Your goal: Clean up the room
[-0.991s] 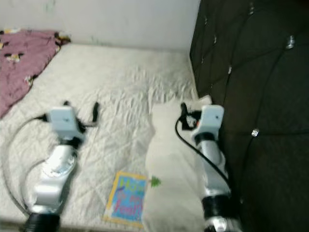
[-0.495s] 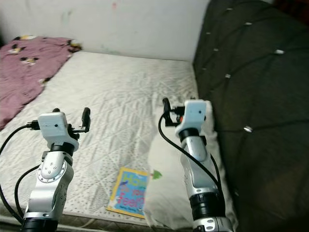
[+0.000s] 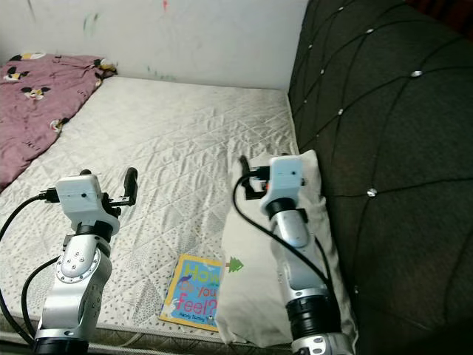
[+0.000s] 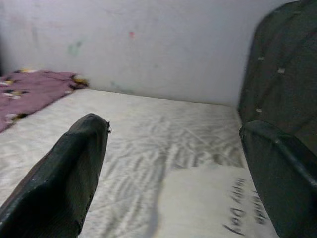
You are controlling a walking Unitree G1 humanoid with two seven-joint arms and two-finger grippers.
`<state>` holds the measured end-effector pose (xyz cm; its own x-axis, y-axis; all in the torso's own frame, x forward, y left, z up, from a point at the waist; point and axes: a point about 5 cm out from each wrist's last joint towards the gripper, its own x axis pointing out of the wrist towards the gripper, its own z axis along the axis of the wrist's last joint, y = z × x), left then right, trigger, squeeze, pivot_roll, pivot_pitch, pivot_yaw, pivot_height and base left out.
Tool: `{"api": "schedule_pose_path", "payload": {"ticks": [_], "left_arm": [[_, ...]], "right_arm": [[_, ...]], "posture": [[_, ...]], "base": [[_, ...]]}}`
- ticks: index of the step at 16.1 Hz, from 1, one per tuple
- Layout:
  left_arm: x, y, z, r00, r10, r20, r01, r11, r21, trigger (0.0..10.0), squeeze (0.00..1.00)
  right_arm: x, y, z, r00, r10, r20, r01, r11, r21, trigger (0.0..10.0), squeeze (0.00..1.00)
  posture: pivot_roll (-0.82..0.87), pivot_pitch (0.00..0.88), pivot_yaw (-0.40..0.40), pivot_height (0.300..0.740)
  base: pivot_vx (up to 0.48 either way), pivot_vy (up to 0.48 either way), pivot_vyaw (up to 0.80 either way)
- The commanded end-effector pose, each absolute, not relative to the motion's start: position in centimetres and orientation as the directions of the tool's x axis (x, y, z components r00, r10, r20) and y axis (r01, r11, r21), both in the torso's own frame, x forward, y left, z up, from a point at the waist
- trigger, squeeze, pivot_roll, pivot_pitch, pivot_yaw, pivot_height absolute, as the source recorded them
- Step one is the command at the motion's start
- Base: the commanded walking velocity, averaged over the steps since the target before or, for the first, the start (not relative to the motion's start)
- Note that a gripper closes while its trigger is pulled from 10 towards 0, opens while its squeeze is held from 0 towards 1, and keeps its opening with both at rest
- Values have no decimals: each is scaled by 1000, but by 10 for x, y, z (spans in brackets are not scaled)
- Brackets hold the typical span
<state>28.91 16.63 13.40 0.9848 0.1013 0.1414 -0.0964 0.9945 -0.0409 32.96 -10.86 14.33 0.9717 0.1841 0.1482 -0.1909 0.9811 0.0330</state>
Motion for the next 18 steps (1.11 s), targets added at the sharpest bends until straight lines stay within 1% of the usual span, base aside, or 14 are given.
{"api": "schedule_pose_path", "payload": {"ticks": [1, 5, 9, 12, 15, 17, 18], "left_arm": [[287, 166, 136, 985, 102, 138, -96, 994, -54, 10000, 0], [286, 162, 135, 989, 80, 127, -73, 996, -55, 10000, 0], [283, 163, 136, 989, 81, 125, -75, 996, -56, 10000, 0], [278, 163, 134, 989, 93, 116, -85, 994, -74, 10000, 0], [275, 160, 133, 991, 72, 114, -62, 994, -93, 10000, 0], [277, 161, 134, 990, 79, 120, -69, 994, -87, 10000, 0], [277, 161, 135, 990, 78, 120, -68, 994, -88, 10000, 0]], "right_arm": [[326, -110, 145, 970, 189, 156, -198, 979, 44, 10000, 0], [320, -116, 137, 981, 156, 116, -159, 987, 17, 10000, 0], [315, -110, 137, 981, 161, 109, -158, 987, -33, 10000, 0], [311, -106, 139, 958, 251, 136, -248, 968, -43, 10000, 0], [310, -107, 140, 960, 247, 130, -243, 969, -47, 10000, 0], [309, -106, 140, 961, 250, 116, -240, 966, -93, 10000, 0], [309, -106, 140, 961, 250, 118, -241, 967, -84, 10000, 0]], "posture": [[4, 0, -30, 740], [-6, 22, -19, 740], [-6, 56, -29, 740], [-6, 74, -35, 740], [-8, 80, -37, 740], [-10, 84, -39, 740], [-11, 86, -38, 740]], "base": [[0, 0, 0], [0, 396, 0], [0, 480, 0], [0, 480, 0], [0, 480, 0], [0, 480, 0], [0, 480, 0]]}}
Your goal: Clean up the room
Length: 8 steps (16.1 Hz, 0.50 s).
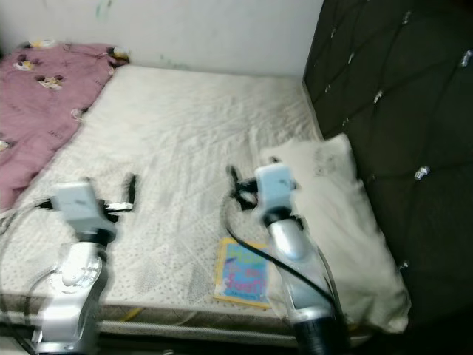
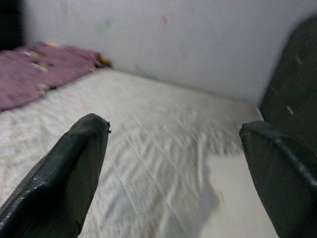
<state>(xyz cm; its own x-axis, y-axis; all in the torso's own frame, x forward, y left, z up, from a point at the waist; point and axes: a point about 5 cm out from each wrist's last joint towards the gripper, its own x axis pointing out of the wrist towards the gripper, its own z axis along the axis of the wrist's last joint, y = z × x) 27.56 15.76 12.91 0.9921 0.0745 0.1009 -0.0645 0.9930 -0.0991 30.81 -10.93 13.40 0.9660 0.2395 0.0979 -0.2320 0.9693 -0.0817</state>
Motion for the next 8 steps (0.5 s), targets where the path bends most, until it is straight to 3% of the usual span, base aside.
{"api": "schedule_pose_path", "payload": {"ticks": [1, 5, 8], "left_arm": [[277, 161, 135, 990, 77, 115, -67, 994, -92, 10000, 0], [276, 160, 131, 992, 88, 92, -77, 990, -117, 10000, 0], [277, 157, 131, 992, 85, 91, -73, 989, -125, 10000, 0]], "right_arm": [[309, -105, 141, 960, 253, 122, -247, 967, -63, 10000, 0], [307, -106, 139, 959, 268, 95, -266, 963, -42, 10000, 0], [308, -108, 138, 960, 265, 93, -262, 964, -46, 10000, 0]], "posture": [[-12, 90, -40, 740], [-19, 94, -46, 740], [-21, 91, -47, 740]], "base": [[0, 480, 0], [0, 480, 0], [0, 480, -706]]}}
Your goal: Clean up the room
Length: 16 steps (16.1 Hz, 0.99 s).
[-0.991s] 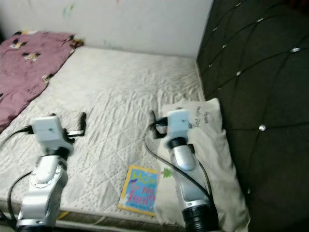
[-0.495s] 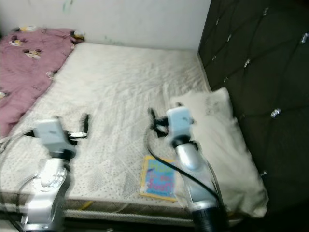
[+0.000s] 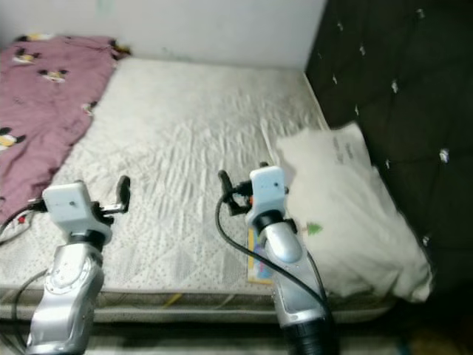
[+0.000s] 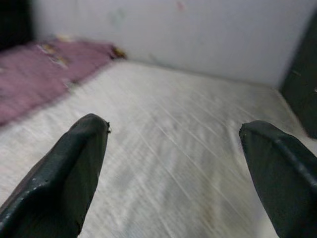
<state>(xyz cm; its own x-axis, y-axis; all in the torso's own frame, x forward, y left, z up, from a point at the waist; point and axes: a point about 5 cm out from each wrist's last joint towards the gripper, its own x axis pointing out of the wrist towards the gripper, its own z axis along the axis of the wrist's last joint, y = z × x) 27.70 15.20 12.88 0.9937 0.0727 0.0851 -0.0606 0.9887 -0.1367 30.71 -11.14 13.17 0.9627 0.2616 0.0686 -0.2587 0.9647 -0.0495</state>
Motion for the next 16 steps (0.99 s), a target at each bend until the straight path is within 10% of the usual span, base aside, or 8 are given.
{"api": "schedule_pose_path", "payload": {"ticks": [1, 16], "left_arm": [[278, 158, 131, 992, 86, 90, -74, 989, -127, 10000, 0], [284, 158, 127, 993, 106, 50, -98, 985, -139, 10000, 0]], "right_arm": [[309, -108, 138, 959, 267, 94, -263, 964, -48, 10000, 0], [313, -107, 132, 959, 275, 70, -264, 955, -136, 10000, 0]], "posture": [[-21, 89, -48, 740], [-20, 74, -50, 740]], "base": [[0, 480, 0], [0, 480, -88]]}}
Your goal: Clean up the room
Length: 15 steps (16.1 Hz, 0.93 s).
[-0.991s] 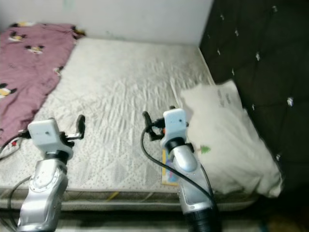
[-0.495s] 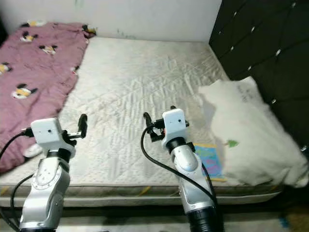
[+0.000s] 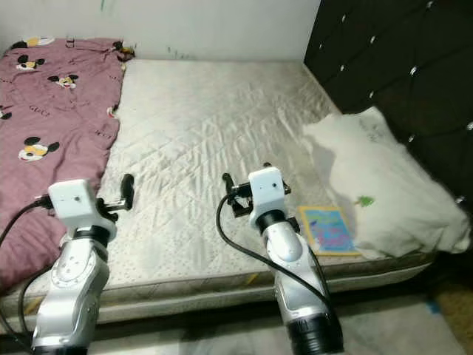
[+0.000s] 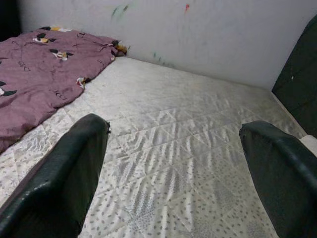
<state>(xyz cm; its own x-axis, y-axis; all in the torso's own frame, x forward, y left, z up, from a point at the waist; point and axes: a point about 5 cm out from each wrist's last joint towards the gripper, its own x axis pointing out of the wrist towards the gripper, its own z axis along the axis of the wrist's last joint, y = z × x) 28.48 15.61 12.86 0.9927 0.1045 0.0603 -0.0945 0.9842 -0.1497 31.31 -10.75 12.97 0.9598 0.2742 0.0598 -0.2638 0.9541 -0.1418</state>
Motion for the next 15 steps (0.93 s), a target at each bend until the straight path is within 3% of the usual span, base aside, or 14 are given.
{"api": "schedule_pose_path", "payload": {"ticks": [1, 15], "left_arm": [[284, 158, 126, 993, 108, 48, -100, 985, -142, 10000, 0], [287, 160, 128, 991, 124, 52, -115, 982, -150, 10000, 0]], "right_arm": [[314, -107, 132, 960, 272, 69, -261, 955, -138, 10000, 0], [315, -105, 131, 958, 279, 68, -267, 952, -153, 10000, 0]], "posture": [[-21, 76, -52, 740], [-27, 80, -52, 740]], "base": [[0, 480, 0], [0, 480, 0]]}}
